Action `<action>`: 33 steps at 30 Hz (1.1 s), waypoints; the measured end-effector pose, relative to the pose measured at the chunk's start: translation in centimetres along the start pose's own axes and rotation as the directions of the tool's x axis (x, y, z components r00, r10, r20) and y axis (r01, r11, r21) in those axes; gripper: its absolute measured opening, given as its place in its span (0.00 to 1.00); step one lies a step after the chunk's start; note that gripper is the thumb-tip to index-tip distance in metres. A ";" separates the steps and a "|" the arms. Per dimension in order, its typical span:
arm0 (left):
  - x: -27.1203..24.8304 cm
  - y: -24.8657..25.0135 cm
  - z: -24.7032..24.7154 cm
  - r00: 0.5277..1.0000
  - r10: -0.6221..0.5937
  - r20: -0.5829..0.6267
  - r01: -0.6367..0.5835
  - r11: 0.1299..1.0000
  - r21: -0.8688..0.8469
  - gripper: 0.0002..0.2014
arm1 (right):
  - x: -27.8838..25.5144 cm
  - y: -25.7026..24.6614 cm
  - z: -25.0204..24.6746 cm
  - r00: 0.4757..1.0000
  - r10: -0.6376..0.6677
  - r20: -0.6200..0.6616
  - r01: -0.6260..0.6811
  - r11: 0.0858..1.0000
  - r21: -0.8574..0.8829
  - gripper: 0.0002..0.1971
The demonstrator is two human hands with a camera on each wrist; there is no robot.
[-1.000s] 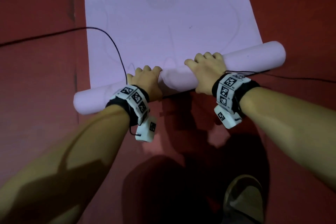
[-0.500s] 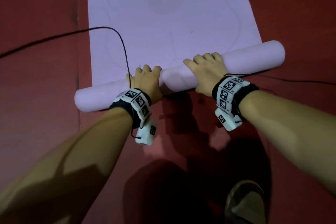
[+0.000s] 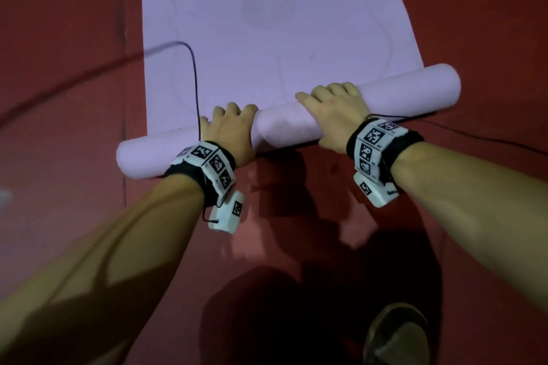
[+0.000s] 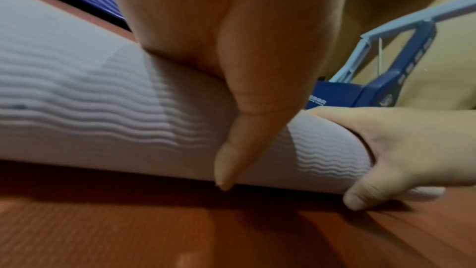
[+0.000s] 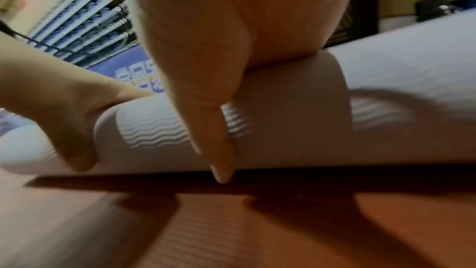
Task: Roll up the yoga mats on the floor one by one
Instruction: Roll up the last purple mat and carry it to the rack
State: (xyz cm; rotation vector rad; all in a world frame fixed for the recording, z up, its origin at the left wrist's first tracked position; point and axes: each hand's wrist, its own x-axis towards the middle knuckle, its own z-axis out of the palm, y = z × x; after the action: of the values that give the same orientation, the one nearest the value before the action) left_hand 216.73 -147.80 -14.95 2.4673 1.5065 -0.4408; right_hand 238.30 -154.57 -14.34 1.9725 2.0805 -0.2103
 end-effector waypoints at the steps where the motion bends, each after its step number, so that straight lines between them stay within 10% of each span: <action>1: 0.1 0.0 0.0 1.000 0.000 0.014 0.000 1.000 0.006 0.35 | 0.0 -0.1 0.2 1.000 0.013 -0.011 -0.013 1.000 -0.017 0.48; 20: -1.0 0.6 0.3 0.999 -0.014 -0.033 0.014 1.000 0.000 0.40 | -0.2 -1.1 0.0 0.997 0.077 0.016 -0.077 0.997 -0.024 0.47; 33: -2.4 -0.1 -1.2 0.983 0.024 0.183 -0.024 1.000 -0.001 0.40 | -1.7 -1.8 -0.8 0.992 0.044 0.114 -0.050 0.997 0.055 0.46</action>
State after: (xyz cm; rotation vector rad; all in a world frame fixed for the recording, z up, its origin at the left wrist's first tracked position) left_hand 215.76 -149.33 -12.98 2.3699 1.4021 -0.6448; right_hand 236.51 -156.10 -13.25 1.9908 1.9764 -0.3680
